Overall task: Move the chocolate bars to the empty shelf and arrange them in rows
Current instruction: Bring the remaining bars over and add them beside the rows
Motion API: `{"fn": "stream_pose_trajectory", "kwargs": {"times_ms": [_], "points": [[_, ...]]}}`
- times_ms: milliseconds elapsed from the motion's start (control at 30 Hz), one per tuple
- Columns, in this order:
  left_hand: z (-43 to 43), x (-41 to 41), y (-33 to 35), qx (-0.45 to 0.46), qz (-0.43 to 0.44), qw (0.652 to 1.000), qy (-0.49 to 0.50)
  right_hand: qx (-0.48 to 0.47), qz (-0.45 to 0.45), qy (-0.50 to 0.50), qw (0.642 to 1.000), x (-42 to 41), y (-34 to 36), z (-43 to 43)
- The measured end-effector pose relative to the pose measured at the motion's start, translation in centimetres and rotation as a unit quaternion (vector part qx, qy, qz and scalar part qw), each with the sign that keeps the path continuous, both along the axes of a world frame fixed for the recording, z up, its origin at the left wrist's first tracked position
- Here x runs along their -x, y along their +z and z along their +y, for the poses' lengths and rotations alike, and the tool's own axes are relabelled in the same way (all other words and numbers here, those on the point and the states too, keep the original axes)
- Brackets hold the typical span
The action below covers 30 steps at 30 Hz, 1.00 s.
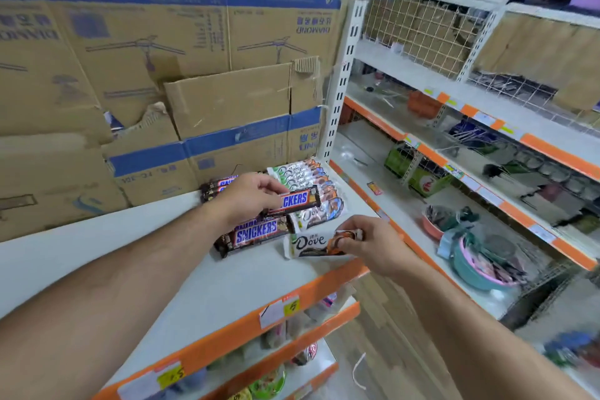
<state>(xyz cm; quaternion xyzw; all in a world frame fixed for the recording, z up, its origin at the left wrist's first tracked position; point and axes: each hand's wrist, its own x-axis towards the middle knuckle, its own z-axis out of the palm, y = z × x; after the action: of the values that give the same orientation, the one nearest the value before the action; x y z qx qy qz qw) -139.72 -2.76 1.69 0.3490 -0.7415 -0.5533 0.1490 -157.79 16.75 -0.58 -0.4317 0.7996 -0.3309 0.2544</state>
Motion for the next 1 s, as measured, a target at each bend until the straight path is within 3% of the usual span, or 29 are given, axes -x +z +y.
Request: {"fn": "stream_pose_trajectory", "kwargs": {"times_ms": [133, 333, 400, 500, 633, 1000], "points": [[-0.5, 1.0, 0.0, -0.012, -0.009, 0.999, 0.048, -0.007, 0.004, 0.013, 1.000, 3.7, -1.2, -2.5], [0.1, 1.7, 0.2, -0.014, -0.028, 0.991, 0.129, 0.013, 0.113, 0.035, 0.993, 6.3, -2.9, -5.3], [0.9, 1.9, -0.1, -0.002, -0.028, 0.988, 0.149, 0.019, 0.194, 0.031, 0.980, 6.7, -3.7, -5.4], [2.0, 2.0, -0.5, 0.006, -0.028, 0.984, 0.178, 0.080, 0.350, 0.065, 0.931, 6.7, -5.0, -5.2], [2.8, 1.7, -1.0, 0.002, -0.035, 0.975, 0.218, 0.119, 0.365, 0.165, 0.908, 5.7, -6.2, -5.7], [4.0, -1.7, -2.7, -0.041, -0.033, 0.955, 0.293, 0.184, 0.339, 0.168, 0.907, 5.7, -7.5, -6.6]]}}
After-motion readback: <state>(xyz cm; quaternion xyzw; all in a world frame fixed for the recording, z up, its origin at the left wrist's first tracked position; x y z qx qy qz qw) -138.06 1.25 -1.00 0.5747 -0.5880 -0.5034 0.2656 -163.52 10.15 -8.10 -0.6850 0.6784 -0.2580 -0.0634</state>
